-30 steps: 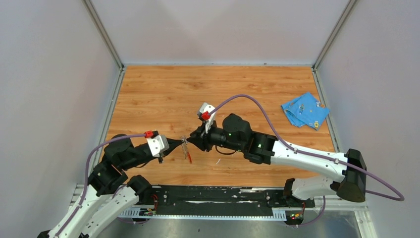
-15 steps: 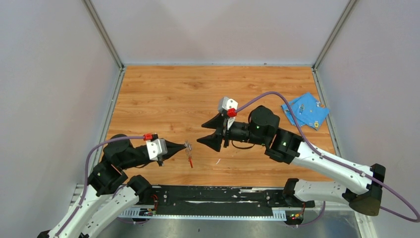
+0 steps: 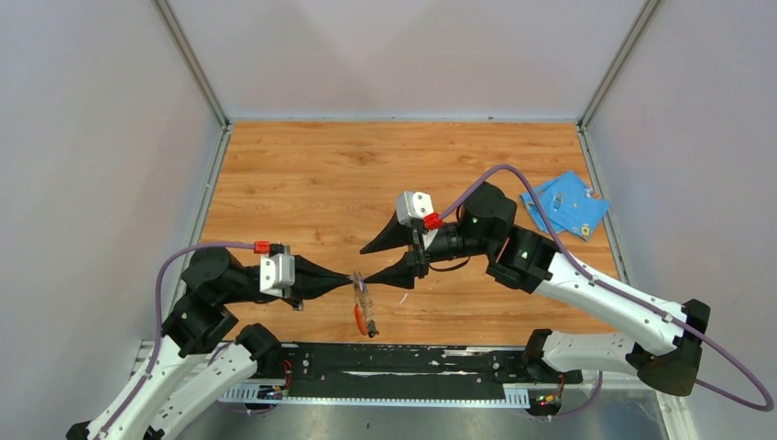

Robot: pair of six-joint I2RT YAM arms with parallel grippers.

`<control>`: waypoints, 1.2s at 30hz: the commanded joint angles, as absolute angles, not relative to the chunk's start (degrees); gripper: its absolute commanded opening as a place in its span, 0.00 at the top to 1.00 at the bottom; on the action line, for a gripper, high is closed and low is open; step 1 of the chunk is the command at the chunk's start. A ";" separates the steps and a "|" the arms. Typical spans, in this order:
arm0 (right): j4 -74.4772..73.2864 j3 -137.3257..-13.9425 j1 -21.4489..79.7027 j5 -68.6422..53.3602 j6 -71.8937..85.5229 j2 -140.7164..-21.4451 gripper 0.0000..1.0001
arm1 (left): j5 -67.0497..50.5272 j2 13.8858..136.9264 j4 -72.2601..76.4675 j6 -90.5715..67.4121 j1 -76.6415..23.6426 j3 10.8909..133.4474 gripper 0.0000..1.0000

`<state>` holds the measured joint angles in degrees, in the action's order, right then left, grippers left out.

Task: Put the keys on the keyring
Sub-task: Adjust the key on the keyring.

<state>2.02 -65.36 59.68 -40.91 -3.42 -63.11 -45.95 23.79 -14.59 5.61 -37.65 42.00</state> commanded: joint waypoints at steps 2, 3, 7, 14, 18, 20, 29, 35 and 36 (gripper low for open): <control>3.60 -66.93 59.07 -47.80 -4.05 -63.47 0.49 | -46.71 24.72 -9.32 1.57 -37.79 43.84 1.00; 3.71 -66.89 59.06 -47.82 -3.87 -63.58 0.50 | -46.72 24.82 -9.15 1.17 -37.79 43.78 1.00; 4.13 -66.97 59.11 -47.92 -3.16 -64.42 0.53 | -46.89 24.79 -8.88 0.92 -37.79 43.95 1.00; 6.00 -67.01 59.09 -47.20 -1.71 -66.12 0.62 | -46.85 24.67 -9.15 1.18 -37.79 44.12 1.00; 6.86 -67.10 59.12 -46.79 -0.91 -66.76 0.76 | -46.68 24.61 -9.40 1.43 -37.80 44.21 1.00; 6.81 -67.06 59.08 -46.14 -0.88 -66.71 0.88 | -46.61 24.63 -9.76 1.88 -37.79 44.21 1.00; -3.25 -70.08 59.14 -43.92 -2.86 -67.19 1.00 | -43.18 25.35 -12.62 2.94 -37.79 44.20 0.98; -21.31 -79.25 60.56 -38.14 -7.51 -71.91 1.00 | -43.48 28.48 -20.69 7.61 -37.79 46.82 0.74; -24.22 -80.79 61.28 -36.41 -8.90 -72.96 1.00 | -43.69 28.88 -22.43 8.70 -37.79 47.62 0.73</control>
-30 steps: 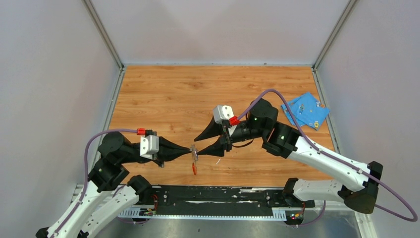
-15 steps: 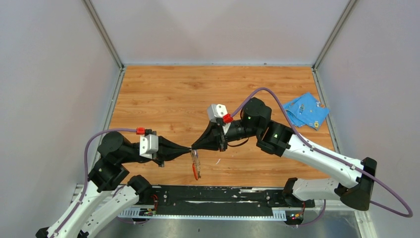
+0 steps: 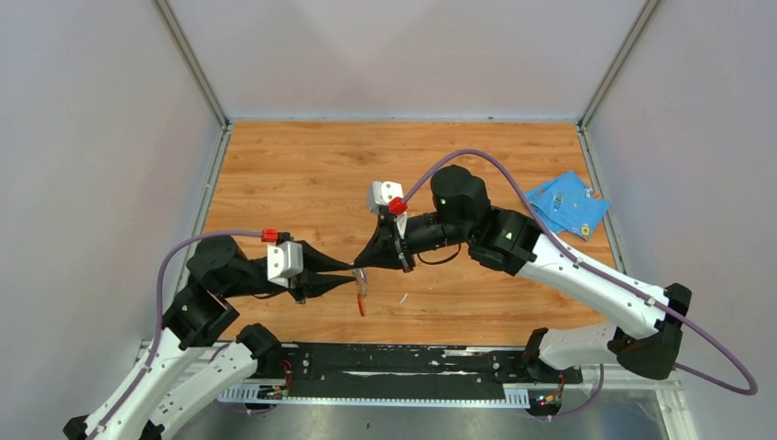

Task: Put the keys on the keyring
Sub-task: Adjust the key on the keyring.

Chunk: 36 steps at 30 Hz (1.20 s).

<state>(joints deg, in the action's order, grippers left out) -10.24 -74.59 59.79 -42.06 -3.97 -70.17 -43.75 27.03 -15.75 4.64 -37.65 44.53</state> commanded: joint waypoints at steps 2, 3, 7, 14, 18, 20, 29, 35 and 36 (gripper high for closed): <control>-28.87 -83.46 62.74 -33.71 -11.41 -74.78 1.00 | -44.31 29.73 -25.39 10.07 -37.79 49.14 0.70; -30.29 -84.33 63.35 -32.54 -12.25 -75.29 1.00 | -45.05 30.25 -26.96 11.27 -37.79 49.89 0.70; -34.71 -87.56 65.02 -28.38 -14.76 -76.79 1.00 | -47.61 32.81 -33.34 14.03 -37.79 53.04 0.70; -42.30 -94.66 67.67 -23.72 -17.46 -80.67 1.00 | -46.60 35.49 -35.46 15.20 -37.79 53.42 0.75; -44.24 -96.79 68.91 -22.16 -18.11 -82.01 1.00 | -45.47 36.58 -35.52 15.52 -37.79 53.61 0.79; -44.76 -97.41 69.21 -21.82 -18.28 -82.48 1.00 | -45.11 36.54 -35.50 15.51 -37.79 53.62 0.81; -45.09 -99.52 70.13 -22.21 -17.92 -84.28 1.00 | -44.03 36.61 -34.65 14.69 -37.79 53.70 0.94; -40.74 -98.22 70.00 -23.24 -14.59 -83.73 1.00 | -44.12 35.75 -34.21 14.50 -37.79 52.61 1.00; -38.93 -96.99 69.98 -23.39 -13.73 -82.92 1.00 | -43.92 35.12 -34.19 15.18 -37.79 52.38 1.00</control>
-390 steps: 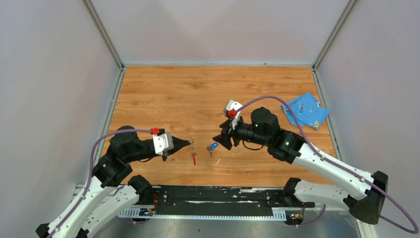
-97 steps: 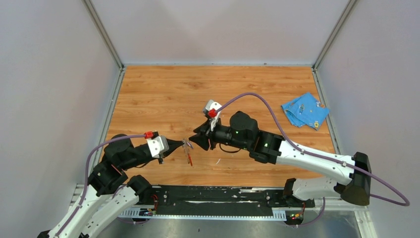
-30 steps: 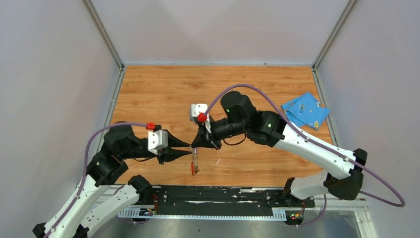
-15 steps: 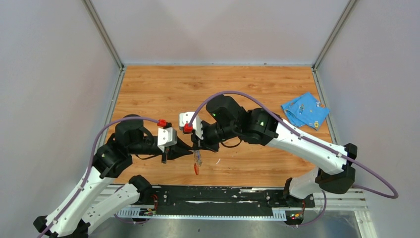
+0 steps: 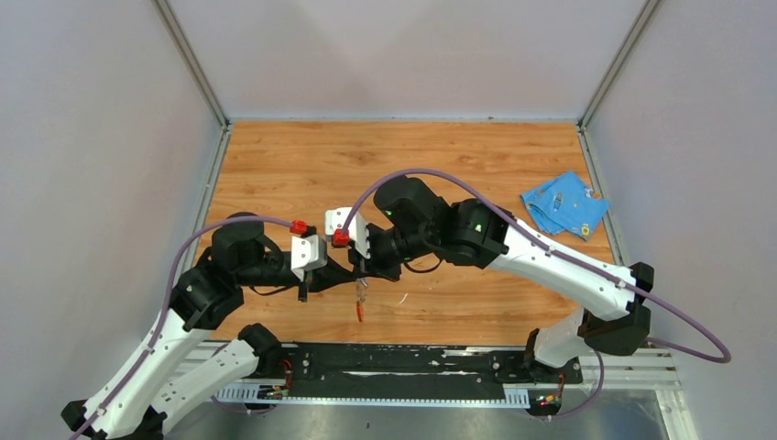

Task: Put the keys on the keyring
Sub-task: Adjust the key on the keyring.

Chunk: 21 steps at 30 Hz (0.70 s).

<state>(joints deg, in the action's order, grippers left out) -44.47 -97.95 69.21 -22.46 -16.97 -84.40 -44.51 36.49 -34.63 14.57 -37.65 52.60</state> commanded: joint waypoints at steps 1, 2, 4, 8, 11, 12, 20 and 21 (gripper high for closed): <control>-36.67 -95.37 69.85 -23.46 -12.81 -81.81 0.97 | -43.67 34.40 -34.19 16.11 -37.79 52.12 1.00; -34.40 -93.53 69.68 -23.47 -11.92 -80.65 0.90 | -43.46 33.62 -34.11 17.23 -37.79 51.92 1.00; -29.76 -89.67 69.04 -23.69 -9.66 -77.63 0.75 | -43.33 32.24 -34.10 19.44 -37.84 51.86 1.00; -22.06 -83.07 66.48 -26.54 -5.07 -71.63 0.57 | -43.32 31.72 -34.02 21.59 -37.79 52.18 1.00; -17.53 -78.09 64.68 -27.84 -2.47 -68.07 0.49 | -43.50 31.60 -33.71 22.12 -37.79 52.29 1.00; -15.99 -76.65 64.28 -27.93 -1.74 -67.08 0.47 | -43.83 31.53 -33.48 22.14 -37.79 52.29 1.00; -6.33 -67.12 63.19 -29.06 1.84 -63.37 0.38 | -43.77 31.15 -24.42 12.17 -37.79 52.94 1.00; -5.00 -66.28 63.19 -28.65 2.38 -62.97 0.36 | -43.84 31.20 -23.21 10.29 -37.79 52.99 1.00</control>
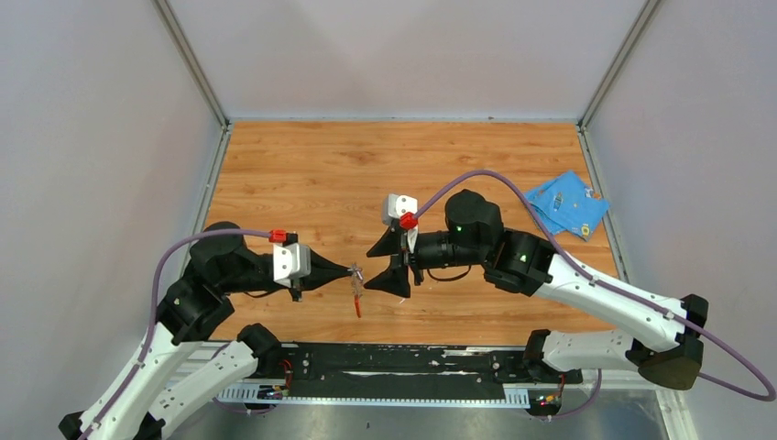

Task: Put the keys on the keyring
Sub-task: Adjust the key on the keyring.

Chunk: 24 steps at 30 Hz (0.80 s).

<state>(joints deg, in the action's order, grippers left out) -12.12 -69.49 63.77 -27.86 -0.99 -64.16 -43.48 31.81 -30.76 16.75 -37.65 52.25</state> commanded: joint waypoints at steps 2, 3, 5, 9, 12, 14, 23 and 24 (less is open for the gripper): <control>-2.85 -64.87 63.19 -26.07 3.81 -62.55 0.19 | -43.44 31.23 -20.65 6.61 -37.79 52.74 1.00; -1.99 -64.38 63.18 -24.78 4.32 -62.34 0.14 | -43.31 31.28 -19.54 4.70 -37.79 52.47 1.00; -0.57 -63.00 63.19 -22.04 5.25 -61.96 0.14 | -43.37 31.05 -17.82 3.05 -37.84 51.86 1.00; 5.31 -60.52 63.24 -20.78 6.89 -61.26 0.26 | -41.09 30.46 -15.62 1.73 -37.79 50.95 1.00; 6.84 -59.53 63.22 -19.31 7.44 -60.95 0.39 | -40.87 30.44 -15.77 1.68 -37.79 50.97 1.00; 7.66 -58.99 63.26 -17.69 7.99 -60.60 0.47 | -41.27 30.40 -16.21 1.94 -37.79 50.98 1.00; 3.49 -59.41 63.65 -17.22 6.31 -59.41 0.80 | -37.16 29.01 -17.22 3.34 -37.79 49.90 1.00; 2.56 -59.72 63.82 -17.29 5.85 -59.40 0.83 | -36.08 28.88 -17.23 3.67 -37.79 49.70 1.00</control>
<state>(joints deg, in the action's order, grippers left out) 4.71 -59.20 63.72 -17.98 7.40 -60.29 -40.03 29.95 -18.52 3.01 -37.65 50.65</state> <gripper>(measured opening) 0.211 0.003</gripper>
